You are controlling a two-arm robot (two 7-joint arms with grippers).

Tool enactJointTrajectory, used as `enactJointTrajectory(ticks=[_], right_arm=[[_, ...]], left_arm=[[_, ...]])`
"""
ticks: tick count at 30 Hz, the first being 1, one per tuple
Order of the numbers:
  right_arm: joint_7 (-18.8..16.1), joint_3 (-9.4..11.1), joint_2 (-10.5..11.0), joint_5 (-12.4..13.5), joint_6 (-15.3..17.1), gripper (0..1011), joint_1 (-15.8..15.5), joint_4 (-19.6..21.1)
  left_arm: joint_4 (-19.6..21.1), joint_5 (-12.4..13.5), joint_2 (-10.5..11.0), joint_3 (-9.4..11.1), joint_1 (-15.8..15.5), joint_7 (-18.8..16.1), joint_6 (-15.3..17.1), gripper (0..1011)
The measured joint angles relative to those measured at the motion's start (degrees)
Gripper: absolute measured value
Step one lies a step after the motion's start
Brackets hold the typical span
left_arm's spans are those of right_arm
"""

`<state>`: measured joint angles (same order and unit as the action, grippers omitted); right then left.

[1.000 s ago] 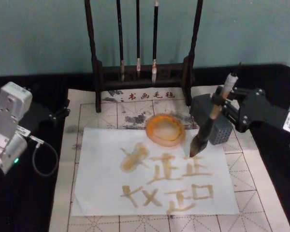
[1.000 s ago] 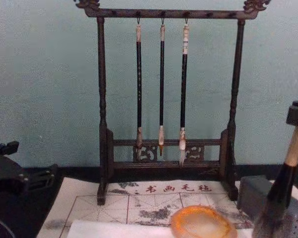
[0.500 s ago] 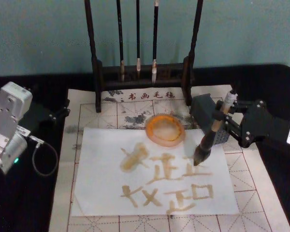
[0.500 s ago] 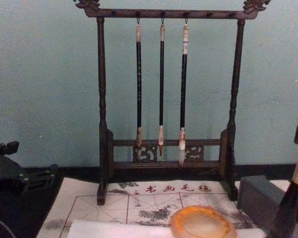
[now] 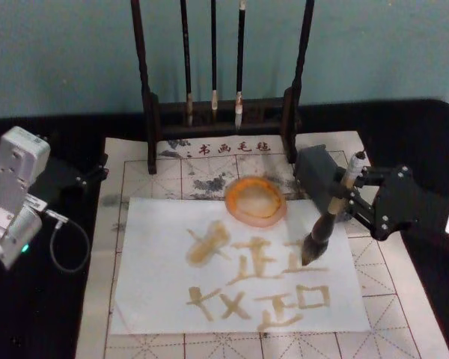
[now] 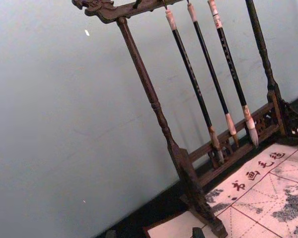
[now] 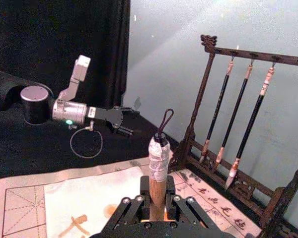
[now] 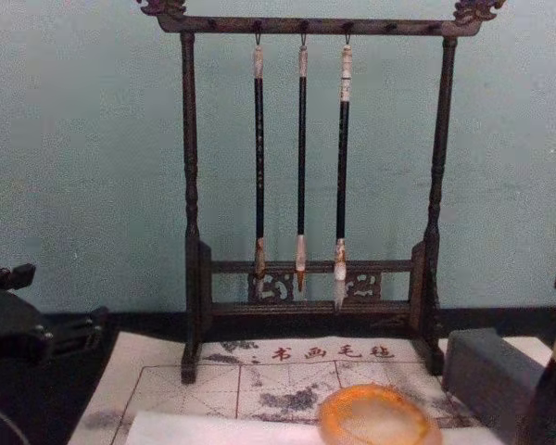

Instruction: Pick up the brush from the inkstone, write on the paper, then place the brush back to its original position.

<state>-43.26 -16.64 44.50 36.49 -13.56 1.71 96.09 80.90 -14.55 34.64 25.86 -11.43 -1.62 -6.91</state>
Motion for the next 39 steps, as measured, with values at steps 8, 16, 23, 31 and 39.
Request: enactJointTrajectory(ticks=[8,16,23,31,39], right_arm=[[-0.3,0.4,-0.2,-0.4,0.0,197,-0.5,0.2],[-0.5,0.7,-0.1,-1.0,-0.2,197,-0.9,0.3],[-0.6,0.6,-0.2,-1.5,-0.2,197,-1.1,0.3],[-1.1,0.5,0.1,-1.6,-0.2,197,-1.5,0.6],[-1.4,0.5,0.7,-1.5,-0.1,197,-2.3,1.2]], left_arm=[[0.0,0.0,0.0,0.0,0.0,0.0,0.0,1001],[0.0,0.0,0.0,0.0,0.0,0.0,0.0,1001],[0.0,0.0,0.0,0.0,0.0,0.0,0.0,1001],[0.0,0.0,0.0,0.0,0.0,0.0,0.0,1001],[0.0,0.0,0.0,0.0,0.0,0.0,0.0,1001]])
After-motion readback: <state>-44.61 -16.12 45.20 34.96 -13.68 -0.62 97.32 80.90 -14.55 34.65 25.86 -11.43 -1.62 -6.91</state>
